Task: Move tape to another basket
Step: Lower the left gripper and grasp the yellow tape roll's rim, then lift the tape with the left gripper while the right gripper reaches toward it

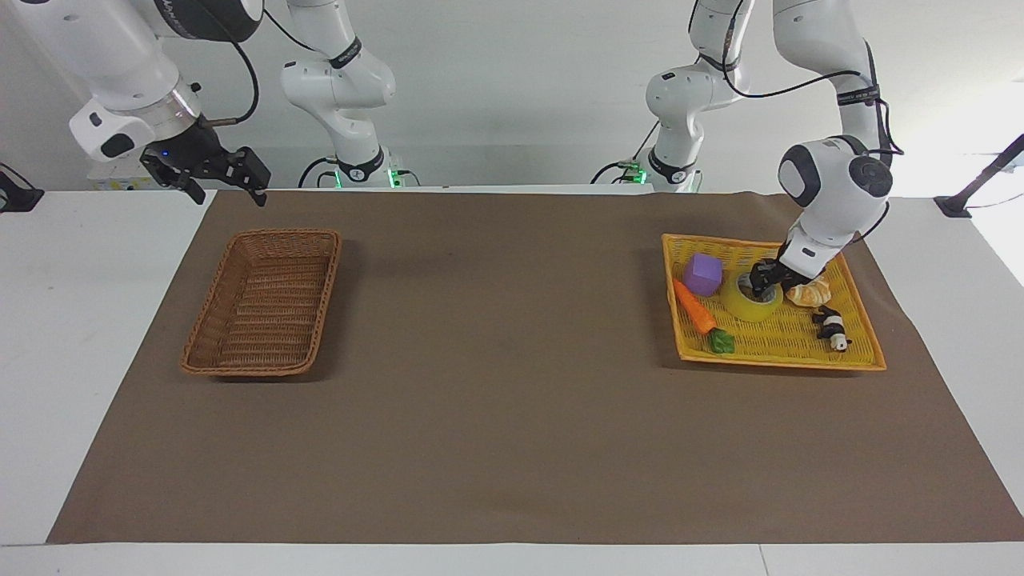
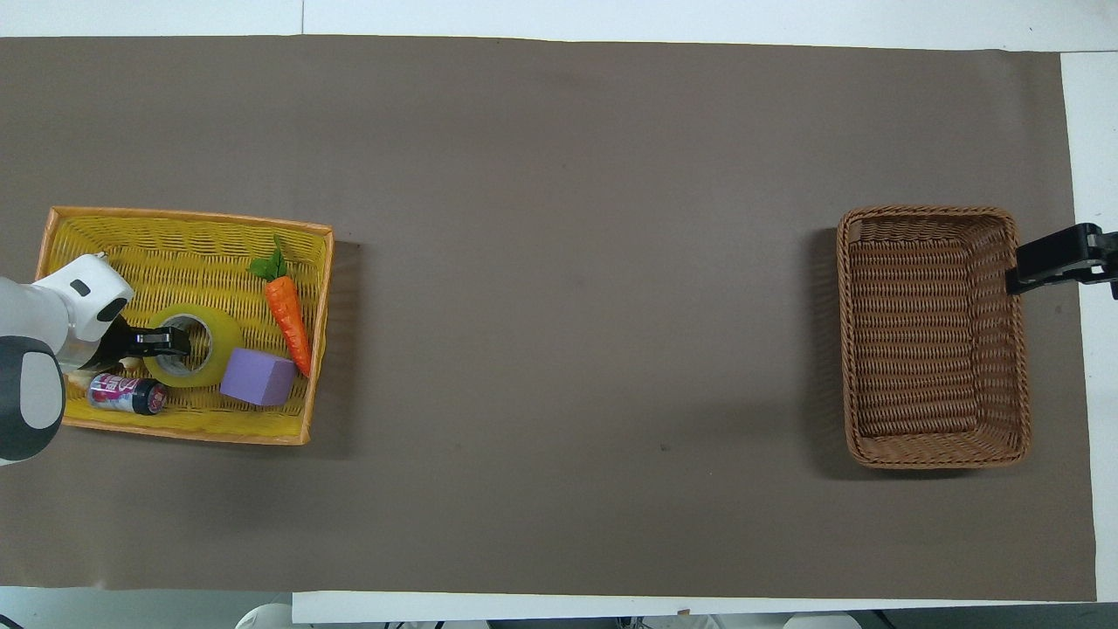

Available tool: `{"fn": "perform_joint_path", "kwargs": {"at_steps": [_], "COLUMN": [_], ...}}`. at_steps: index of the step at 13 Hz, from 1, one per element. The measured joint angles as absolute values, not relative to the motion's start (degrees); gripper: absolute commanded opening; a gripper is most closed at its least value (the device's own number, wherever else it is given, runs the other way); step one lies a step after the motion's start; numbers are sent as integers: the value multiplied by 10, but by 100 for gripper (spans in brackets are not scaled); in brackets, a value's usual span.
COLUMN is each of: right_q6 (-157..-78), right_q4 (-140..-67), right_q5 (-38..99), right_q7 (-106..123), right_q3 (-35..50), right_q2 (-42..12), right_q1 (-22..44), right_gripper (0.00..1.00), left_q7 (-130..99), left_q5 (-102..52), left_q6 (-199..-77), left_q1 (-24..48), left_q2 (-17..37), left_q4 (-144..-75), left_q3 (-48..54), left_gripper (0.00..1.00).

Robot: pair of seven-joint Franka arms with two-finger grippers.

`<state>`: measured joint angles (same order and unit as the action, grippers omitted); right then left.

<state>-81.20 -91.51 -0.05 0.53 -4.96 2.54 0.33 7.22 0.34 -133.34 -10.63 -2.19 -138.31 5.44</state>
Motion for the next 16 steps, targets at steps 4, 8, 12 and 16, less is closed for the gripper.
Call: {"fn": "perform_joint_path", "kwargs": {"at_steps": [4,8,12,16], "right_q6": [-812,-812,-812,-813], "right_q4": [-915,-915,-915,-915], "right_q5": [-1,-1,-1,-1], "right_q7": [5,5,5,5], "right_q3": [-50,-50,-50,-50], "right_q2": [25,25,25,25], "right_q1": [3,3,3,2], "right_gripper": [100,100,100,100], "left_q7": [77,84,112,88], "left_q5": [3,4,2,-15], "left_q6": [-1350,-1356,-1340,-1148], "left_q1": [-103,-100,-97,-71], "left_q2": [0,3,10,13], "left_q4": [-1385,-1385,-1350,-1182], "left_q3": [55,55,55,56], "left_gripper": [46,0,0,0]}}
